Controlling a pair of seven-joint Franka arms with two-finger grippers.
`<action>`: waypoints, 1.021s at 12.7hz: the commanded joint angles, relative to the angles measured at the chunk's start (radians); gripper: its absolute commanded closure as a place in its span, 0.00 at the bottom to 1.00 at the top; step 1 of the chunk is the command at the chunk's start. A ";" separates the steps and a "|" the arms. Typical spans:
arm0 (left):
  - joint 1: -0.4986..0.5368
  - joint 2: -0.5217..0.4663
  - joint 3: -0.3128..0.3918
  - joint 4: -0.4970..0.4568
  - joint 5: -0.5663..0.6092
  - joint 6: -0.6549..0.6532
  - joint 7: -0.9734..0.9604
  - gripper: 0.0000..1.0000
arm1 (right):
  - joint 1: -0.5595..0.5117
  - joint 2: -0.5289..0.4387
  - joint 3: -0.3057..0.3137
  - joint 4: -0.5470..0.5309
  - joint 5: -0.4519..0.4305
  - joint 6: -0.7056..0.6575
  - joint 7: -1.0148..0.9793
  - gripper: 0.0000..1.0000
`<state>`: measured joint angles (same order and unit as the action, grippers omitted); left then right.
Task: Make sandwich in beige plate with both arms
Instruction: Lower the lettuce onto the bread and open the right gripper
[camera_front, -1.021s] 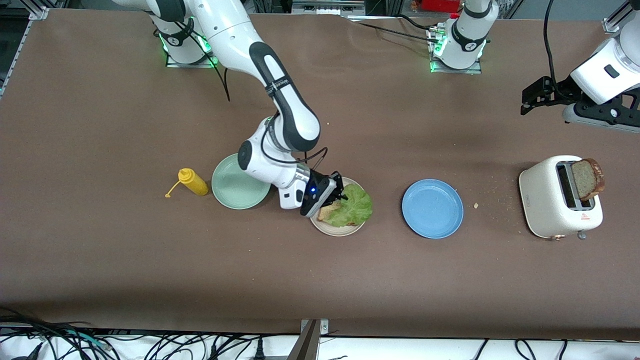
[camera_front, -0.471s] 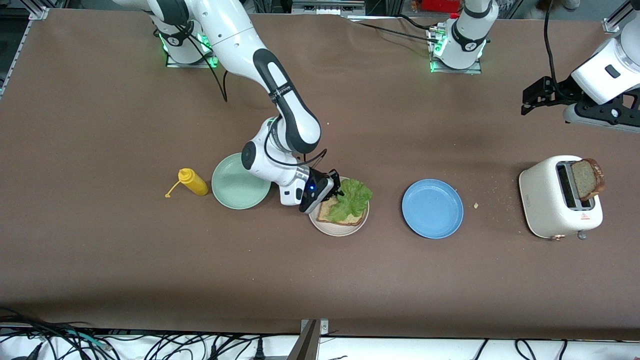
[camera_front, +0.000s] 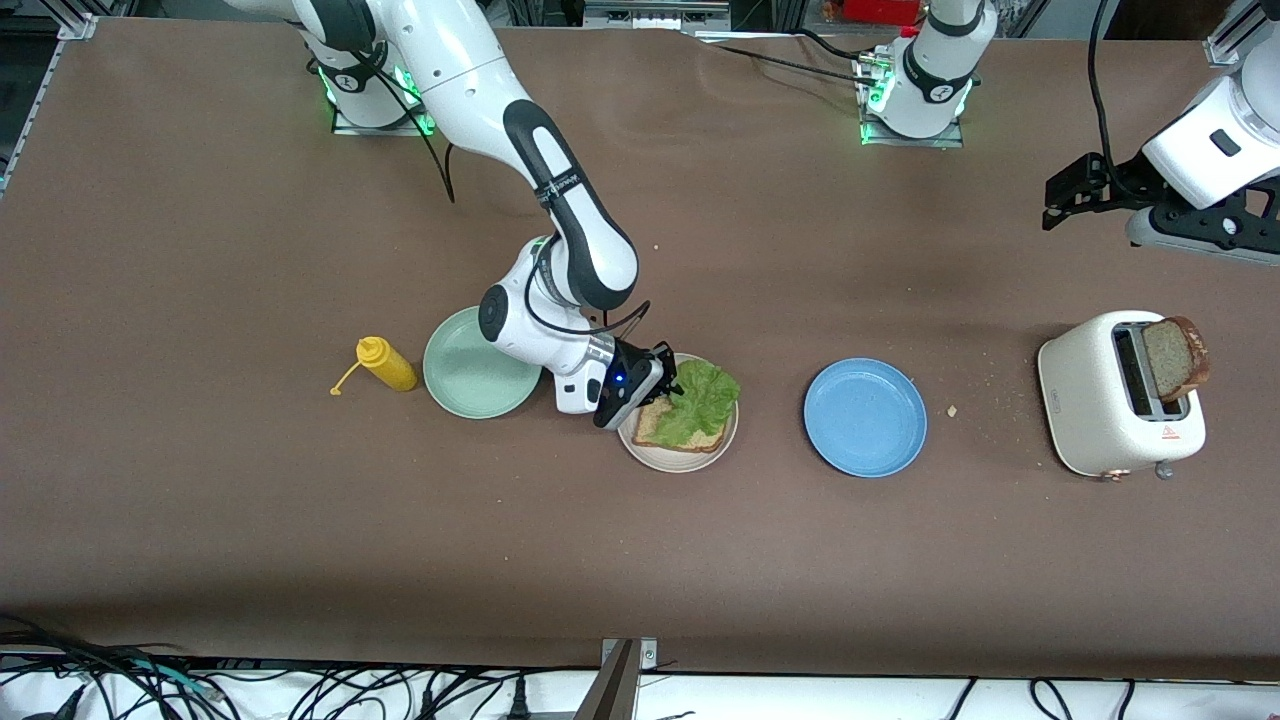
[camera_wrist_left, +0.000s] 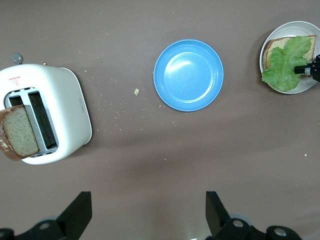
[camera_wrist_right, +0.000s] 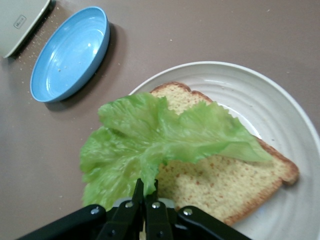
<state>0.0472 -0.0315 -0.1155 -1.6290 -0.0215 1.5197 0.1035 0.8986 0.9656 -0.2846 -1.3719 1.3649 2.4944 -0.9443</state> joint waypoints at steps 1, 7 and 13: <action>0.008 -0.004 0.000 0.009 -0.011 -0.007 0.008 0.00 | -0.043 -0.074 0.012 -0.079 -0.072 0.000 -0.007 0.46; 0.013 -0.004 0.000 0.009 -0.011 -0.006 0.008 0.00 | -0.043 -0.091 0.010 -0.098 -0.078 -0.011 0.002 0.00; 0.013 -0.004 0.000 0.009 -0.005 0.011 0.008 0.00 | -0.108 -0.318 0.010 -0.321 -0.314 -0.142 0.004 0.00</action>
<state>0.0548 -0.0315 -0.1154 -1.6289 -0.0215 1.5312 0.1035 0.8356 0.7983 -0.2851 -1.5519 1.1400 2.4359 -0.9381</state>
